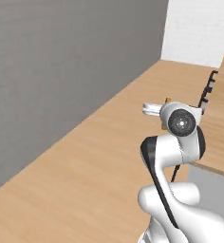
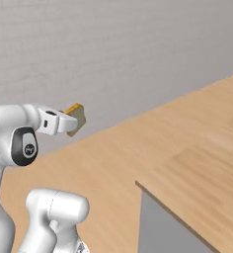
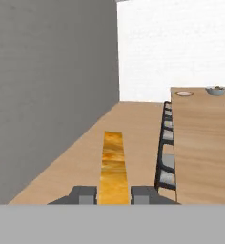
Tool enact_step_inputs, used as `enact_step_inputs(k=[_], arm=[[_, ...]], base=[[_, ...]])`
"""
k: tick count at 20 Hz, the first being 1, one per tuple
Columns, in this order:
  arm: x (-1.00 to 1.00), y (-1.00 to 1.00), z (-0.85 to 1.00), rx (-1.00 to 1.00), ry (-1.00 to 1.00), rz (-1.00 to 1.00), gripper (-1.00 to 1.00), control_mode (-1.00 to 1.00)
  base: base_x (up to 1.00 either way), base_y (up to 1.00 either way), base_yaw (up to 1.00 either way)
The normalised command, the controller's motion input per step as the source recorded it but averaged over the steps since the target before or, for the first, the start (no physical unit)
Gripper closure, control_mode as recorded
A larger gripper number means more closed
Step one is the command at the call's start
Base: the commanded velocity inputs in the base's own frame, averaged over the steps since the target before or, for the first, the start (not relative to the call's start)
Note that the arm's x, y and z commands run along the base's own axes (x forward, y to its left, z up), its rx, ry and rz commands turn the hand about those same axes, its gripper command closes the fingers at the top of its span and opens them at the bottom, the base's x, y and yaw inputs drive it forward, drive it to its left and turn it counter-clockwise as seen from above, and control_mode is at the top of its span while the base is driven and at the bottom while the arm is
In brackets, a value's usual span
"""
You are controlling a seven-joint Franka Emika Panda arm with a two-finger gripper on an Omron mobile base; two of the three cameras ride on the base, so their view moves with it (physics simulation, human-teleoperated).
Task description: Start the toaster. Once the lever pops up, take the bread to the plate on the dining counter.
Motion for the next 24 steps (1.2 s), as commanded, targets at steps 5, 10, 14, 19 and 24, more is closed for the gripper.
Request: enact_step_inputs(k=[5, 10, 14, 19, 24], arm=[[0.0, 0.0, 0.0, 0.0, 0.0, 0.0, 1.0, 1.0], [0.0, 0.0, 0.0, 0.0, 0.0, 0.0, 1.0, 1.0], [0.0, 0.0, 0.0, 0.0, 0.0, 0.0, 1.0, 1.0], [0.0, 0.0, 0.0, 0.0, 0.0, 0.0, 1.0, 1.0], [0.0, 0.0, 0.0, 0.0, 0.0, 0.0, 1.0, 1.0]], base=[[1.0, 0.5, -0.51], [1.0, 0.39, -0.37], [1.0, 0.25, -0.29], [1.0, 0.14, -0.25], [1.0, 0.0, -0.21]])
